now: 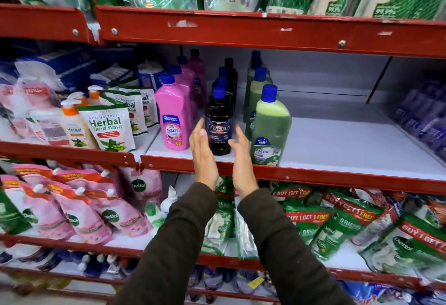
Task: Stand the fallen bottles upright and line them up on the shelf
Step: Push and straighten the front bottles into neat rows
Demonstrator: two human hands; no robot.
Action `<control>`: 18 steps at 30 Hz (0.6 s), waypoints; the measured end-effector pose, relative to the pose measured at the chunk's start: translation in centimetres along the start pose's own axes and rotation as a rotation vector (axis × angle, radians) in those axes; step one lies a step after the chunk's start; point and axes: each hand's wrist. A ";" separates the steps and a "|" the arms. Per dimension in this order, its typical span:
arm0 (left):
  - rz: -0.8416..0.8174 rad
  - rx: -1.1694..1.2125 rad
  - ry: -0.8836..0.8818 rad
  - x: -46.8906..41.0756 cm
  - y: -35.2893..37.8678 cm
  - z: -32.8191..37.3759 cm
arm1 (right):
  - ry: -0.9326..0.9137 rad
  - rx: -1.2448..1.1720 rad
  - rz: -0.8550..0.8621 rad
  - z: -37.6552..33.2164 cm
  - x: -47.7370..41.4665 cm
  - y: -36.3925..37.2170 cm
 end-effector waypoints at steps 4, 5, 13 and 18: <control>-0.153 0.056 -0.115 -3.1 -0.4 0.9 | 0.117 -0.208 0.089 -0.6 -3.2 1.1; -0.186 0.055 -0.132 -3.6 -0.6 0.9 | 0.130 -0.242 0.087 -0.5 -3.5 1.1; -0.189 0.053 -0.100 -2.3 -3.2 1.0 | 0.066 -0.121 0.195 0.0 -0.7 1.0; -0.219 0.022 -0.059 -1.3 -4.1 0.6 | 0.024 -0.069 0.205 -0.4 0.5 1.1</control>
Point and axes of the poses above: each hand's wrist, its own x-axis away from the middle knuckle, its own y-axis out of the palm, z = x × y, and after that the axes turned 2 degrees about y, right-handed
